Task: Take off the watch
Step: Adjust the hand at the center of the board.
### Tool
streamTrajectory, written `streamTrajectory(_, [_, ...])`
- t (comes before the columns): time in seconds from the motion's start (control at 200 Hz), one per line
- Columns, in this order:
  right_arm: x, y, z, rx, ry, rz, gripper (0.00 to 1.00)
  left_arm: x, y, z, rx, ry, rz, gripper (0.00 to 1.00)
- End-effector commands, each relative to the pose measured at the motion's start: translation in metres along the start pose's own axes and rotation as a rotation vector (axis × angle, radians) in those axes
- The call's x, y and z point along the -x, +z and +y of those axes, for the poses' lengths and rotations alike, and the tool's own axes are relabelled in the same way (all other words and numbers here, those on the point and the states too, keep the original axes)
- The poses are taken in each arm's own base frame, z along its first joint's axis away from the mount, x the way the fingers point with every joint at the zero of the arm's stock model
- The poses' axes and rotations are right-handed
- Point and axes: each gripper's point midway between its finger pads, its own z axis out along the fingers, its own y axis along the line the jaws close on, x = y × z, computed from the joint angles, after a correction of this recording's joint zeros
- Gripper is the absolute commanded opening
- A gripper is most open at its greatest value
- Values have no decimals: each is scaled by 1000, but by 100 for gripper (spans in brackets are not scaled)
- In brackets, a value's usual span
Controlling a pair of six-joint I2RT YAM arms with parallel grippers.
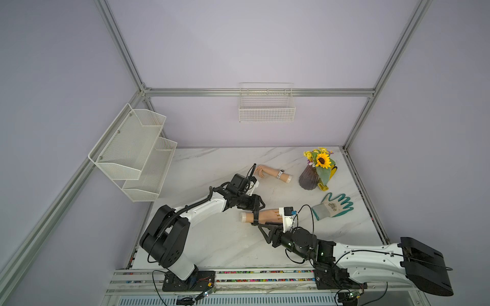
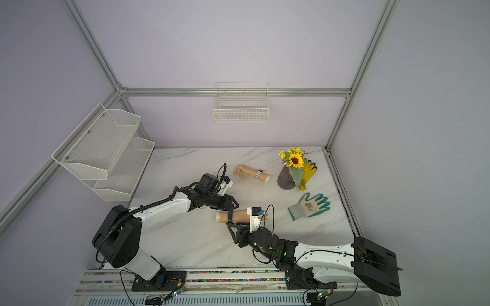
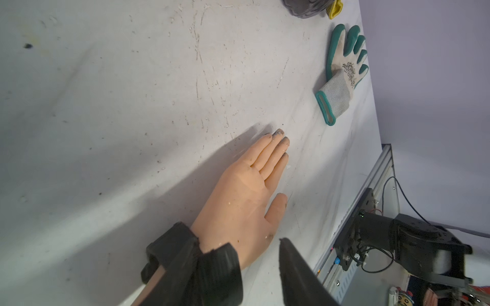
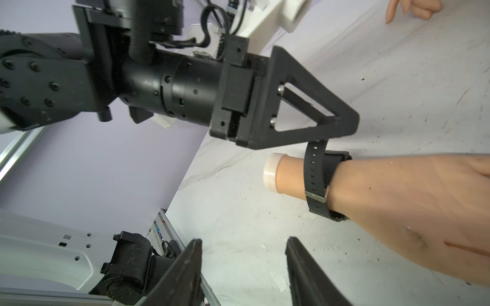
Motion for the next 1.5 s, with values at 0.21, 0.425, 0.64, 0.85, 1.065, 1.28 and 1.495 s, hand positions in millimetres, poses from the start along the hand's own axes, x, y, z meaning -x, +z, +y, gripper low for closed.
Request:
streamTrajectory(0.21, [12,11,-7,-32,-9,6,60,25,-4,-1,-115,-35,-71,3])
streamTrajectory(0.425, [39,21,-18,-87,-81,-59,77,57,-31,30,-100,-281,-291,0])
streamTrajectory(0.64, [39,64,-15,-119,-239,-47,74,56,-69,95,69,-690,-620,0])
streamTrajectory(0.85, [-16,110,-24,-27,-166,145,69,21,-103,126,183,-914,-767,0])
streamTrajectory(1.065, [-2,111,-67,55,125,140,61,-3,-117,131,244,-940,-794,0])
streamTrajectory(1.28, [5,153,-74,52,139,169,61,-20,-87,133,171,-993,-759,0])
streamTrajectory(1.495, [61,169,-103,73,180,62,60,-11,-73,110,98,-972,-746,7])
